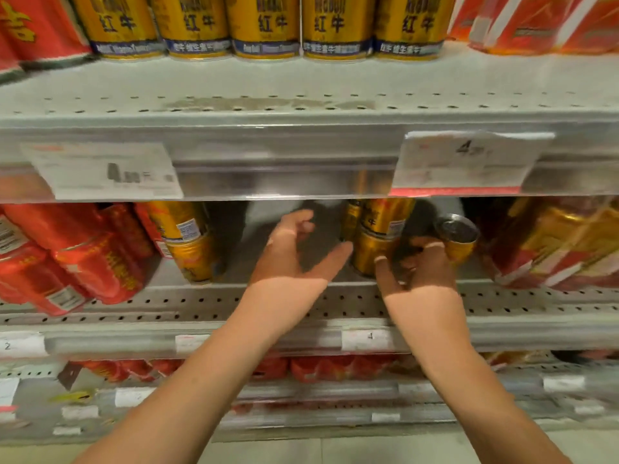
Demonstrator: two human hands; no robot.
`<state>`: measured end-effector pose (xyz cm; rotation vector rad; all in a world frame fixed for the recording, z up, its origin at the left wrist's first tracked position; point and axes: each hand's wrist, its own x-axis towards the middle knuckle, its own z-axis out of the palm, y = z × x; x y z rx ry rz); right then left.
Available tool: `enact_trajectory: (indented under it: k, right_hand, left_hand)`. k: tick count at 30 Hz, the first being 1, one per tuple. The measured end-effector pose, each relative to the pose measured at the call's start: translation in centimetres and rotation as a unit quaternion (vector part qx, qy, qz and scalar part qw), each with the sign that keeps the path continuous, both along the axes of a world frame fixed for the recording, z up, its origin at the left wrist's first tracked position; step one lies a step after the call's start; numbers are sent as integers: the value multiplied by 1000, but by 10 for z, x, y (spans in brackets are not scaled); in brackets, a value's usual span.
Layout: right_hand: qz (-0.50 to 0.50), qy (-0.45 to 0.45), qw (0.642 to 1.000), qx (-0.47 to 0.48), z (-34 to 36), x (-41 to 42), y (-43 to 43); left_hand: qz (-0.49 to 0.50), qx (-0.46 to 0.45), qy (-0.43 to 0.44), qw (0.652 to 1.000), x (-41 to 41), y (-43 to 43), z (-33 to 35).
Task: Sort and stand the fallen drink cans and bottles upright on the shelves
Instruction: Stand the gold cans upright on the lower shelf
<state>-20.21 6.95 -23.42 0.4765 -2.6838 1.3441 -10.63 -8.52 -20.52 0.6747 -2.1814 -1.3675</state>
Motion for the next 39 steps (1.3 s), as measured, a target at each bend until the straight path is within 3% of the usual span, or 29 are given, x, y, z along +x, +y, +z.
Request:
enact_trajectory:
  k: [2, 5, 10, 16, 24, 26, 33, 39]
  right_hand:
    - [28, -37, 996, 74, 1, -9, 4]
    - [91, -77, 987, 104, 4, -16, -2]
    - [108, -42, 987, 111, 1, -26, -3]
    - [137, -74, 985, 77, -10, -38, -1]
    - [283, -147, 947, 30, -7, -62, 3]
    - [288, -152, 945, 28, -8, -61, 4]
    - [244, -82, 964, 62, -9, -49, -7]
    - [279, -138, 950, 14, -11, -48, -8]
  left_hand:
    - [-1, 3, -23, 1000, -25, 17, 12]
    - [21, 13, -23, 999, -52, 37, 22]
    - [59, 39, 16, 997, -66, 47, 20]
    - [42, 17, 11, 999, -58, 39, 22]
    - [-14, 39, -1, 999, -39, 20, 29]
    - [-24, 59, 6, 998, -37, 17, 31]
    - [-27, 0, -34, 999, -32, 14, 40]
    - [-50, -26, -12, 998, -18, 11, 33]
